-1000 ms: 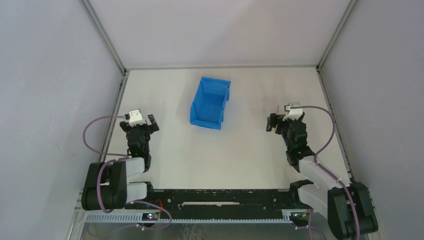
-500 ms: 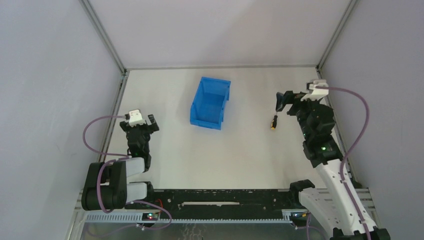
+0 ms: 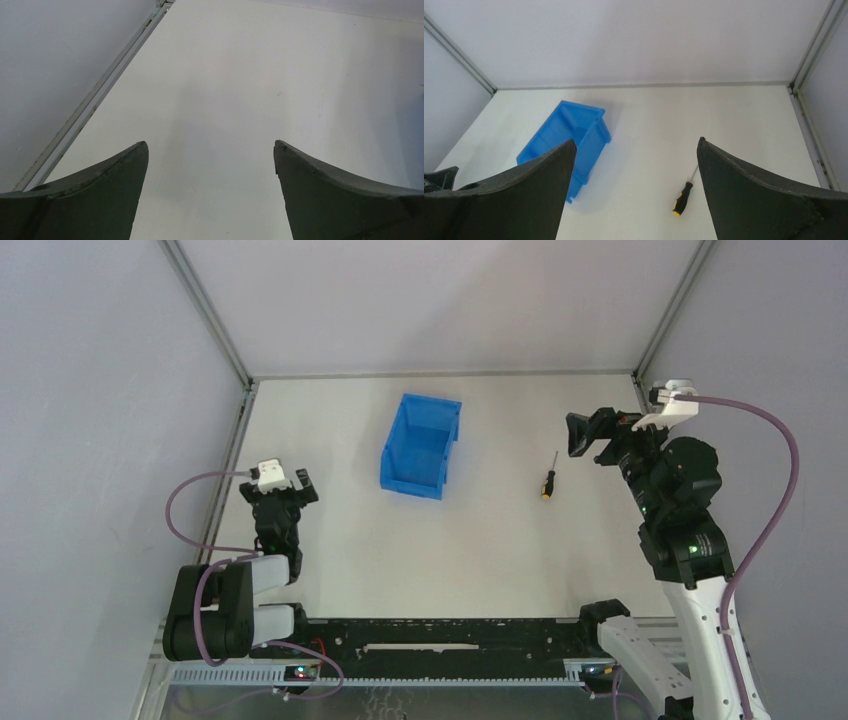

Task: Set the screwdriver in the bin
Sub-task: Pick up the screwdriver from the center of the board.

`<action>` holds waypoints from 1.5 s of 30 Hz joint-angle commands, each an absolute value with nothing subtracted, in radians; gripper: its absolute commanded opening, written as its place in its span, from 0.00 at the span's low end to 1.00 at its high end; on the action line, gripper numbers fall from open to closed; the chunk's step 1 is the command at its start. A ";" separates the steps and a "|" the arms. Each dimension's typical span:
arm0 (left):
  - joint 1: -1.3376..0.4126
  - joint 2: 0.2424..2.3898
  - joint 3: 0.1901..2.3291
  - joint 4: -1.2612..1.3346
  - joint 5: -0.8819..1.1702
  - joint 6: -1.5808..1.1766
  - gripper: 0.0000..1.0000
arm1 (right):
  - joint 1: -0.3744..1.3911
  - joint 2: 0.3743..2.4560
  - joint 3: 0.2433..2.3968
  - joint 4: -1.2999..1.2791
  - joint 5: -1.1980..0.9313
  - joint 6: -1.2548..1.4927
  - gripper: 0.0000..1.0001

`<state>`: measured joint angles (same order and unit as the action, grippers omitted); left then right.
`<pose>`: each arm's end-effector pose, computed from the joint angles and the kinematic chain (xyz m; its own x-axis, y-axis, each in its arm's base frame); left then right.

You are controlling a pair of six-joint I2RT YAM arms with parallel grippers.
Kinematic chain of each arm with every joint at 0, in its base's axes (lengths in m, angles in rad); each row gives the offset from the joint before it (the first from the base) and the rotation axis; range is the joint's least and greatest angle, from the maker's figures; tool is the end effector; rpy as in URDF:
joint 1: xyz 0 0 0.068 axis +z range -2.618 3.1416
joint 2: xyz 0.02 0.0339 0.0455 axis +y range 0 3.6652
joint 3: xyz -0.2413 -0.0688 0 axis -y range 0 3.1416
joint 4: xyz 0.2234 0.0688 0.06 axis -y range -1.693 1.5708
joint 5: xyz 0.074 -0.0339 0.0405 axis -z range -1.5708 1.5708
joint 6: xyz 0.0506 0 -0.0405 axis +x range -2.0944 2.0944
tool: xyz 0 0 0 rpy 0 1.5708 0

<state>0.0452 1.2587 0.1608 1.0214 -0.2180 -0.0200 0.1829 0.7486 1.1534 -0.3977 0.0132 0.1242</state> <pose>0.2234 0.0211 0.1622 -0.0711 -0.0228 -0.9972 -0.2610 0.9653 -0.0034 0.1471 0.0265 0.4218 -0.0140 0.1234 -0.9923 -0.1685 0.9779 0.1240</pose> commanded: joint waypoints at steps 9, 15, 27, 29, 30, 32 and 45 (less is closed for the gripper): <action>0.041 1.256 0.197 1.043 -0.228 -0.024 1.00 | 0.176 0.917 1.179 -0.482 0.089 0.149 1.00; 0.041 1.256 0.196 1.043 -0.227 -0.025 1.00 | 0.154 1.062 1.179 -0.498 0.102 0.186 1.00; 0.041 1.256 0.198 1.043 -0.228 -0.025 1.00 | 0.123 1.371 1.177 -0.464 0.148 0.238 1.00; 0.041 1.256 0.198 1.043 -0.228 -0.025 1.00 | 0.121 1.420 1.173 -0.446 0.149 0.241 1.00; 0.041 1.256 0.198 1.043 -0.227 -0.025 1.00 | 0.119 1.442 1.168 -0.435 0.150 0.246 1.00; 0.041 1.256 0.197 1.043 -0.228 -0.025 1.00 | 0.117 1.480 1.151 -0.407 0.149 0.254 1.00; 0.041 1.256 0.196 1.043 -0.228 -0.025 1.00 | 0.086 1.769 1.153 -0.372 0.113 0.288 0.92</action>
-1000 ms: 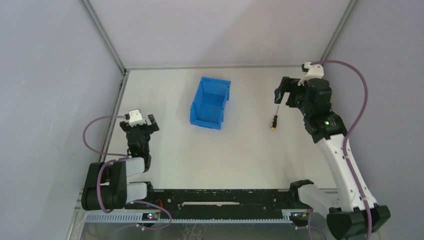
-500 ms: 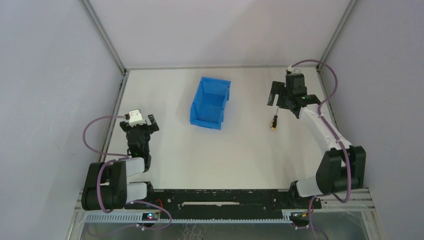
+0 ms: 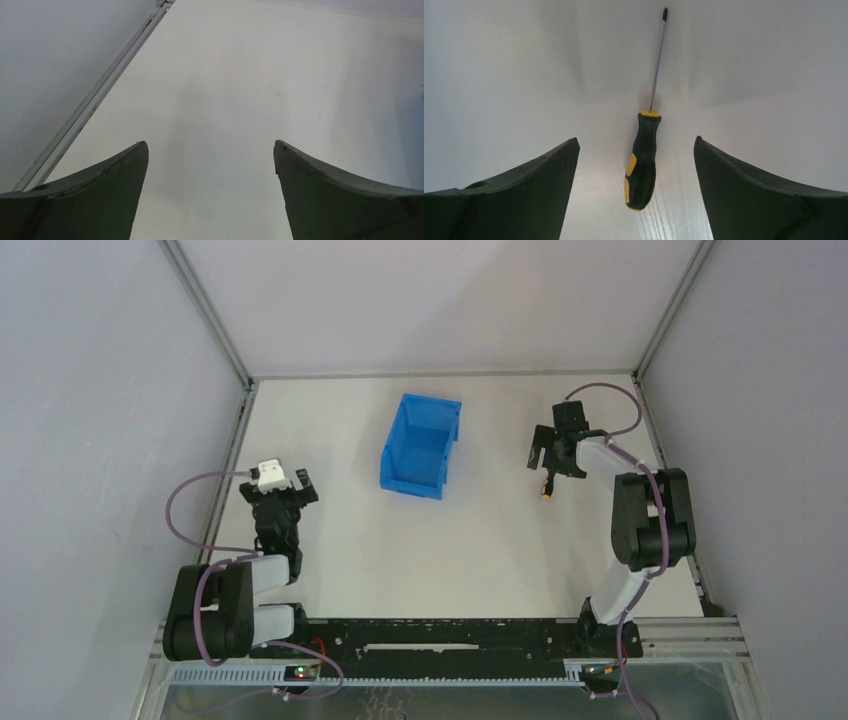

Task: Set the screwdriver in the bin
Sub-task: Pick up the screwdriver from the center of the board.

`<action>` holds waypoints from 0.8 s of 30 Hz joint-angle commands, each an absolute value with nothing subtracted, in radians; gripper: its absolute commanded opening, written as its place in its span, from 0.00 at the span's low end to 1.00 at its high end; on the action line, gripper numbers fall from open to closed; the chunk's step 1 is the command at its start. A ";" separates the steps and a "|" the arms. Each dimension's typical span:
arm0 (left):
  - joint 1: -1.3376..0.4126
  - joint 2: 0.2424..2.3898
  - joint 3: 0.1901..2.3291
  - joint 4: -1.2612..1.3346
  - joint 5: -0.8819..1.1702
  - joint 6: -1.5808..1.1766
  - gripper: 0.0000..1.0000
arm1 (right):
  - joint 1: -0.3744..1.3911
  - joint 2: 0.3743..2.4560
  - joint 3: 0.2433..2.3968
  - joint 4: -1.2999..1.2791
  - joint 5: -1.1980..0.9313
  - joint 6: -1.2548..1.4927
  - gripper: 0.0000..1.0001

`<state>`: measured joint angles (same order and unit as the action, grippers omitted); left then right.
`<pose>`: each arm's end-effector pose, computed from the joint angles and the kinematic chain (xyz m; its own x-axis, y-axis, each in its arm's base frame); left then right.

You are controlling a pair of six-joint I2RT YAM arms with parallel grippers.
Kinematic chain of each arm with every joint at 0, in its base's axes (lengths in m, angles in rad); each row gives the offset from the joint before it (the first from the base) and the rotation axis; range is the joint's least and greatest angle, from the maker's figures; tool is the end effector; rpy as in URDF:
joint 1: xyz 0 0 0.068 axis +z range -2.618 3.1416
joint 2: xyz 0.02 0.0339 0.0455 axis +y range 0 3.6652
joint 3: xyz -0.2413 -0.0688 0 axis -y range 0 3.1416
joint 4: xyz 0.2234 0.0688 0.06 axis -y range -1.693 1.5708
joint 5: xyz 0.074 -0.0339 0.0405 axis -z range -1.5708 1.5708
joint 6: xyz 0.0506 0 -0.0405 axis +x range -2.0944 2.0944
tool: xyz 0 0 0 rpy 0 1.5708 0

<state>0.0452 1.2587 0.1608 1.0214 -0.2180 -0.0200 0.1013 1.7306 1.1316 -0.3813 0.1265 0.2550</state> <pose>0.2234 0.0211 0.1622 -0.0711 -0.0228 -0.9972 -0.2610 0.9653 -0.0034 0.3448 0.0286 0.1722 -0.8074 0.1695 -0.5652 0.1790 0.9831 0.0390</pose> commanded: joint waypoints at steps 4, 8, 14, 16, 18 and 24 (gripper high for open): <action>0.041 1.256 0.196 1.043 -0.227 -0.024 1.00 | 0.079 1.780 1.152 -0.391 0.109 0.291 0.88; 0.041 1.255 0.196 1.043 -0.228 -0.025 1.00 | 0.077 1.793 1.152 -0.415 0.091 0.296 0.81; 0.041 1.256 0.196 1.043 -0.227 -0.025 1.00 | 0.077 1.816 1.157 -0.443 0.072 0.293 0.74; 0.041 1.256 0.197 1.043 -0.228 -0.025 1.00 | 0.077 1.819 1.157 -0.450 0.071 0.293 0.72; 0.041 1.256 0.198 1.043 -0.228 -0.025 1.00 | 0.077 1.823 1.157 -0.454 0.069 0.290 0.66; 0.041 1.256 0.198 1.043 -0.228 -0.025 1.00 | 0.095 1.868 1.191 -0.503 0.079 0.275 0.55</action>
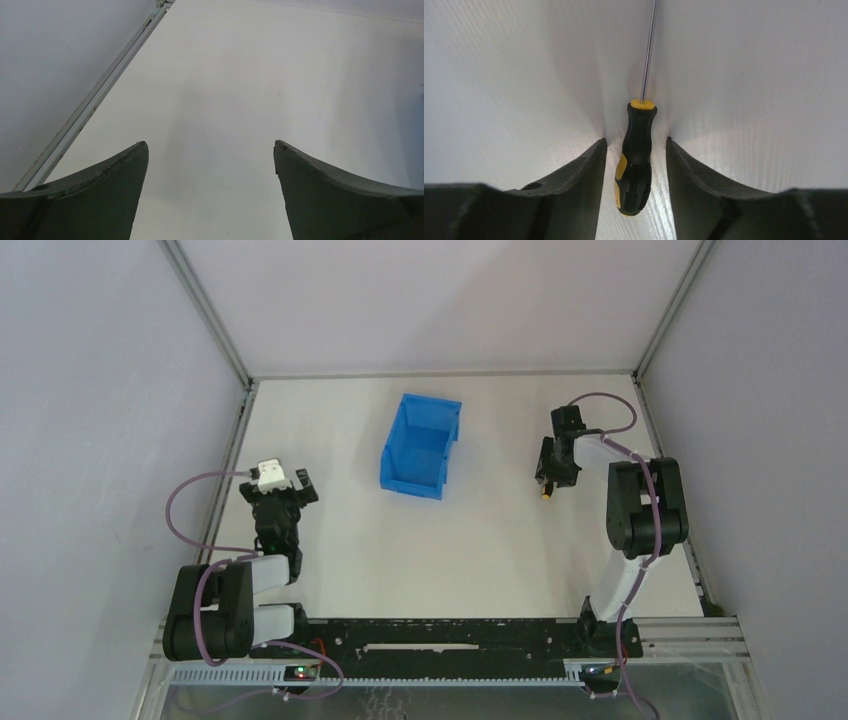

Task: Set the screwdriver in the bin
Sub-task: Pick up the screwdriver from the center of the board.

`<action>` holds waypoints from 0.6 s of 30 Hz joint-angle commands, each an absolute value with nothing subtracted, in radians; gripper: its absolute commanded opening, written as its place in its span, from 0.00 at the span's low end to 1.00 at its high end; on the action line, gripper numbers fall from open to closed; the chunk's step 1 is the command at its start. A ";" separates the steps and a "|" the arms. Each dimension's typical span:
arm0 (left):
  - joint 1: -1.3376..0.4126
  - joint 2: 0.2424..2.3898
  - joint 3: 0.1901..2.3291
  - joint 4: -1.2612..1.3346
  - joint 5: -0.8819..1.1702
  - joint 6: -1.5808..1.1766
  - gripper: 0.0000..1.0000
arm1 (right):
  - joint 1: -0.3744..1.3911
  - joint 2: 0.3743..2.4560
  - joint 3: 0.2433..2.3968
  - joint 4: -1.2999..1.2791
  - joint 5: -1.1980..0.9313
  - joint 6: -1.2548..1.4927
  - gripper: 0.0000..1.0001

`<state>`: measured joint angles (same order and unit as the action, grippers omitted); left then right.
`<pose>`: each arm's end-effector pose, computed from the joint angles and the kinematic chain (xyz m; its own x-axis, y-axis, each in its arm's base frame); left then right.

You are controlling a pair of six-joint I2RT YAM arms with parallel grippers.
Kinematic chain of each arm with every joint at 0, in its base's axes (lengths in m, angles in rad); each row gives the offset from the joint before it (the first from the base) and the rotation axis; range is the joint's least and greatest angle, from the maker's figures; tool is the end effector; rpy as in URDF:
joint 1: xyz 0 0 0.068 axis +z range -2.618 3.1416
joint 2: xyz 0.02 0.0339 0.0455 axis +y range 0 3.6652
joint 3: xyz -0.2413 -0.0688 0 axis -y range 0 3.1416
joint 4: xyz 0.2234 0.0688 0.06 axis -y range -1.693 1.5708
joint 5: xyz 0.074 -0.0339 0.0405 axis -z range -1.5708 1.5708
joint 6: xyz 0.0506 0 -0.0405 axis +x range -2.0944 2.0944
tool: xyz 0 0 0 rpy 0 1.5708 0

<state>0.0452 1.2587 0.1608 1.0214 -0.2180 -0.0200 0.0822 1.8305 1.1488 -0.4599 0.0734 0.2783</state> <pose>0.2234 0.0211 0.1622 -0.0711 -0.0228 -0.9972 -0.2610 0.9653 -0.0034 0.3442 0.0246 0.1394 -0.8855 0.2020 -0.4184 0.1995 0.9786 0.0502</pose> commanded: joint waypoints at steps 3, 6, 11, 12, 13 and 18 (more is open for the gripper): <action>0.041 1.255 0.198 1.043 -0.228 -0.025 1.00 | 0.102 1.870 1.193 -0.506 0.091 0.275 0.40; 0.041 1.256 0.197 1.043 -0.228 -0.025 1.00 | 0.105 1.868 1.193 -0.506 0.096 0.275 0.26; 0.041 1.256 0.197 1.043 -0.228 -0.025 1.00 | 0.115 1.848 1.194 -0.508 0.115 0.276 0.17; 0.041 1.256 0.197 1.043 -0.228 -0.024 1.00 | 0.119 1.835 1.194 -0.510 0.119 0.276 0.16; 0.041 1.256 0.198 1.043 -0.228 -0.024 1.00 | 0.121 1.822 1.194 -0.514 0.125 0.276 0.15; 0.041 1.256 0.196 1.043 -0.228 -0.024 1.00 | 0.141 1.710 1.194 -0.538 0.150 0.272 0.15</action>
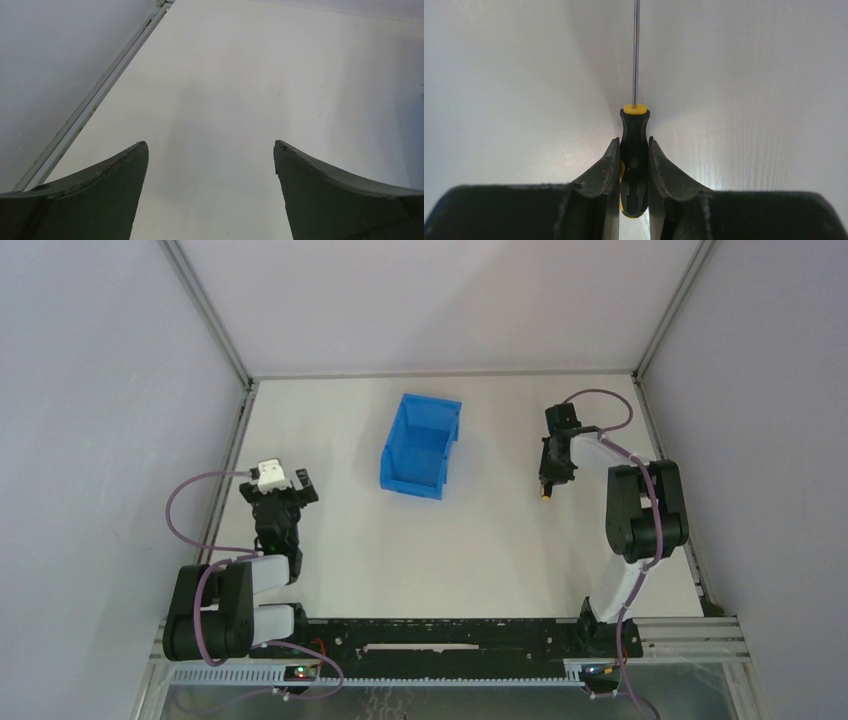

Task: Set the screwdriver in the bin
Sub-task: Pick up the screwdriver from the center of the board.

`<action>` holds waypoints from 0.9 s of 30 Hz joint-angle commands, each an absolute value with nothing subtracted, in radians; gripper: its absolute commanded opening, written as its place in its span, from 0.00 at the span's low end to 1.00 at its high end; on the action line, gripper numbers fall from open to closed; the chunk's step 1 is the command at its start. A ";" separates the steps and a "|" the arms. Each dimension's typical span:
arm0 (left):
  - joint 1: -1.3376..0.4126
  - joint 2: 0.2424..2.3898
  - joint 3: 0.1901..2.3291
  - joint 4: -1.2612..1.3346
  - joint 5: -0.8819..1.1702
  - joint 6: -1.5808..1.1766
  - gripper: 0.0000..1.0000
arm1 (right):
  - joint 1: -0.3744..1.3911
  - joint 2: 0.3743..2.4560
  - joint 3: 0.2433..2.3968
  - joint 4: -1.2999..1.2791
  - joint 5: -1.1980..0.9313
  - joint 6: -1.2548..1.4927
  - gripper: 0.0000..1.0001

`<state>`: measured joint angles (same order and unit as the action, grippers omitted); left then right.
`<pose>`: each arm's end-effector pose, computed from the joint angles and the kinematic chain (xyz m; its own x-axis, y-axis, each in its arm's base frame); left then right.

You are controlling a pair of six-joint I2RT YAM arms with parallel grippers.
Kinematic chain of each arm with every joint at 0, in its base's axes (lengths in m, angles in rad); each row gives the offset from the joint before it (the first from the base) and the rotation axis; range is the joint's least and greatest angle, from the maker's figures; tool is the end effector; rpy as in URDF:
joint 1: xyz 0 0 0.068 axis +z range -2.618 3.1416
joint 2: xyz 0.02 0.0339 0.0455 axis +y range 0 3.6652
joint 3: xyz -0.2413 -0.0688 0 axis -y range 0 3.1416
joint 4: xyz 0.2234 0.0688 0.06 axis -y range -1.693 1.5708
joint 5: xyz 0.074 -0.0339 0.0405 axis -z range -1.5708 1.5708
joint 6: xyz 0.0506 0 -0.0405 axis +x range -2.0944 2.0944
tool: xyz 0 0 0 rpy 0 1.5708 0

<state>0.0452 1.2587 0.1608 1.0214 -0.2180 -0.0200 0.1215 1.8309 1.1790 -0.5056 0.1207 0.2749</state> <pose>0.2234 0.0211 0.1622 -0.0711 -0.0228 -0.9972 -0.2610 0.9653 -0.0034 0.3441 0.0359 0.1451 -0.8945 0.1623 -0.4165 0.1772 0.9842 0.0029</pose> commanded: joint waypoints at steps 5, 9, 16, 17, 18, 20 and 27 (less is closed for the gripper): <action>0.041 1.256 0.196 1.043 -0.228 -0.025 1.00 | 0.148 1.572 1.221 -0.588 0.142 0.265 0.16; 0.041 1.256 0.196 1.043 -0.228 -0.025 1.00 | 0.169 1.443 1.261 -0.625 0.148 0.244 0.16; 0.041 1.256 0.198 1.043 -0.228 -0.024 1.00 | 0.201 1.249 1.342 -0.651 0.142 0.231 0.15; 0.041 1.256 0.198 1.043 -0.228 -0.025 1.00 | 0.206 1.236 1.361 -0.666 0.142 0.232 0.15; 0.041 1.256 0.197 1.043 -0.228 -0.025 1.00 | 0.209 1.227 1.391 -0.681 0.146 0.232 0.15; 0.041 1.256 0.197 1.043 -0.227 -0.025 1.00 | 0.219 1.217 1.429 -0.716 0.151 0.232 0.15; 0.040 1.256 0.197 1.043 -0.228 -0.025 1.00 | 0.293 1.221 1.495 -0.759 0.187 0.252 0.14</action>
<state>0.0452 1.2587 0.1608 1.0214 -0.2180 -0.0200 0.2455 1.2209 1.4677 -0.7162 0.1574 0.2485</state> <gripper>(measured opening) 0.996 0.260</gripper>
